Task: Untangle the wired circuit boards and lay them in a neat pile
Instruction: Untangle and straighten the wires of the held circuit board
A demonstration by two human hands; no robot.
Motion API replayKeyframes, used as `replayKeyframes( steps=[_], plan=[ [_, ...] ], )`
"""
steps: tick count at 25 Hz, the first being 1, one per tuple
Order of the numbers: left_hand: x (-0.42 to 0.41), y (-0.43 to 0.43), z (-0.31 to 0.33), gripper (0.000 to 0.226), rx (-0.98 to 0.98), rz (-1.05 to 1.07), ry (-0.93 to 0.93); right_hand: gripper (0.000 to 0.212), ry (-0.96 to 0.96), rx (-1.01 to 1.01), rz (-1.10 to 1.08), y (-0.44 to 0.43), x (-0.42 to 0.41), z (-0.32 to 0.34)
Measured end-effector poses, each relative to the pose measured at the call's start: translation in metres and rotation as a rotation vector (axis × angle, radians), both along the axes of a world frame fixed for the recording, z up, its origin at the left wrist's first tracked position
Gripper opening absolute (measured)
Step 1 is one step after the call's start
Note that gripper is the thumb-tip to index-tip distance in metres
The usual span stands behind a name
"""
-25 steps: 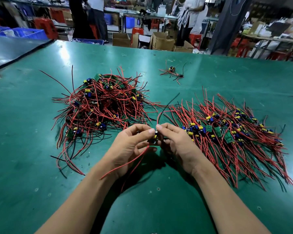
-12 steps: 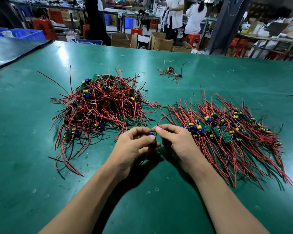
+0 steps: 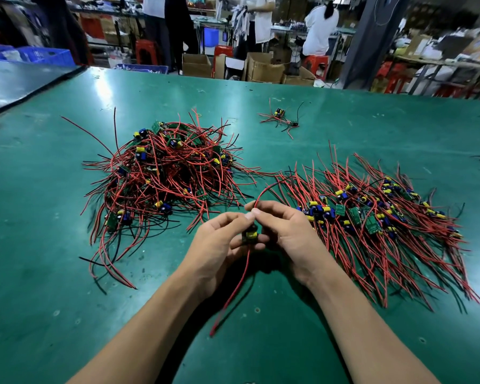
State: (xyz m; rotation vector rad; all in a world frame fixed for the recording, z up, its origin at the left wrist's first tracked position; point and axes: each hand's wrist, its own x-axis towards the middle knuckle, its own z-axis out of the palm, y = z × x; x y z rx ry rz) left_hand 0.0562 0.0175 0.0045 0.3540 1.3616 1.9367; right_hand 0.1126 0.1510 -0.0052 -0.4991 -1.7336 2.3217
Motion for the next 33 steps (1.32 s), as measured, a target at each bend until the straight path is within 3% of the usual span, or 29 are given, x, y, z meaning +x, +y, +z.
replayKeyframes(
  steps=[5, 8, 12, 18, 27, 33],
  plan=[
    [-0.003, -0.002, -0.003, 0.017, -0.041, -0.006, 0.057, 0.012, -0.012, -0.061, 0.02, 0.002, 0.001, 0.0],
    [-0.003, -0.004, -0.002, 0.016, -0.097, -0.023, 0.136, 0.014, -0.044, 0.176, -0.001, -0.003, 0.0, -0.002],
    [-0.001, -0.003, -0.004, 0.016, -0.107, -0.002, 0.186, 0.033, -0.128, 0.455, -0.015, -0.01, -0.002, -0.004],
    [-0.001, -0.001, -0.007, 0.017, -0.11, -0.027, 0.201, 0.035, -0.139, 0.384, 0.041, -0.005, -0.002, -0.003],
    [-0.004, -0.001, -0.014, 0.016, -0.12, -0.056, 0.231, 0.035, -0.102, 0.108, 0.082, -0.008, -0.008, -0.008],
    [-0.006, -0.002, -0.015, 0.016, -0.115, -0.037, 0.234, 0.041, -0.073, 0.067, 0.203, -0.009, -0.004, -0.001]
  ],
)
